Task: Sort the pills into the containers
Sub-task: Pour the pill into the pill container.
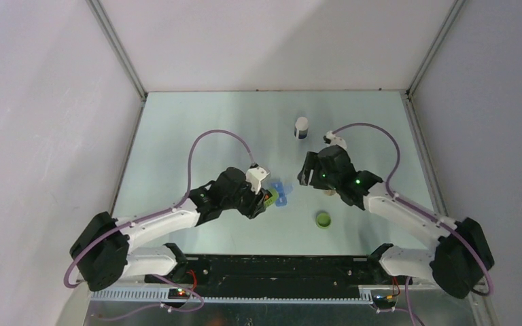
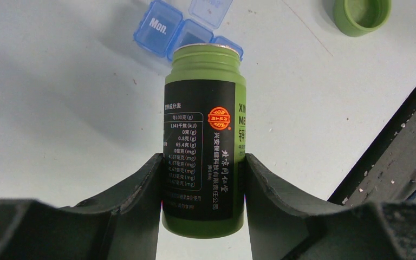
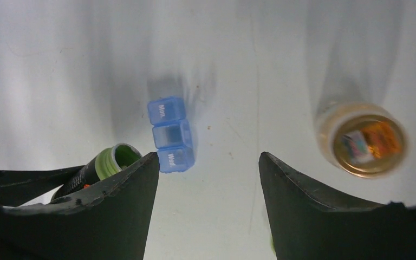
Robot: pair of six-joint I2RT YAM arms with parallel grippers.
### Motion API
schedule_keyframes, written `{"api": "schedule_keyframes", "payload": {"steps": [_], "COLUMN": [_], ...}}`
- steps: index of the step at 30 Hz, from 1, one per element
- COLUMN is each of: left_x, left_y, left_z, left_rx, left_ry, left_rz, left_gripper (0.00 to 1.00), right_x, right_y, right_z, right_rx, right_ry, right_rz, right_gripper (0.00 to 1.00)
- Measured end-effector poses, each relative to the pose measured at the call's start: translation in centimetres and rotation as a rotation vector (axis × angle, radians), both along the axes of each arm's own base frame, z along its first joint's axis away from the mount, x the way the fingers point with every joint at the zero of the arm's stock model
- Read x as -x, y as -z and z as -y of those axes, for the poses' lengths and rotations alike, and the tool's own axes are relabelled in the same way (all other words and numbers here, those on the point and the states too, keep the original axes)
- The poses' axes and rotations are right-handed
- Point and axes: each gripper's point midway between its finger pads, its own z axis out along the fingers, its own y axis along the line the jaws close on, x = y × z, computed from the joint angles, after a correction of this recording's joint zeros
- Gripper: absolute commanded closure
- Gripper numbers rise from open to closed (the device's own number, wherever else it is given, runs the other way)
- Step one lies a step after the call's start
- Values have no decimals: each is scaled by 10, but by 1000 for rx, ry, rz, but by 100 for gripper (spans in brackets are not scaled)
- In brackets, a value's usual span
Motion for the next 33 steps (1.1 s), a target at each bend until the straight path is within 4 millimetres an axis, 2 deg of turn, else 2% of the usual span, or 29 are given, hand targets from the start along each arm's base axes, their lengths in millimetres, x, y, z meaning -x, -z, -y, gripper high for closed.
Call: {"api": "schedule_keyframes", "payload": {"steps": [5,12,18,25,33], "left_x": [-4,-13,-20,-25,-22], "left_y": [-5,-8,-8,2,13], "left_z": [6,11,13,15,13], "left_rx": [0,-38,-85,-150,-217], "left_ry": [14,23,24,17,19], "left_rz": [17,28,28,3,-23], "left_gripper": [100,100,100,100,100], "right_x": [13,30,33,36,38], "right_y": [-8,-16,-28,-25,-20], "right_z": [28,51,56,59,62], "right_rx": [-2,-3,-25,-12,-2], "right_ry": [49,79,85,88,93], "right_rz": [18,32,62,46,33], "right_gripper": [28,28,29,30,31]}}
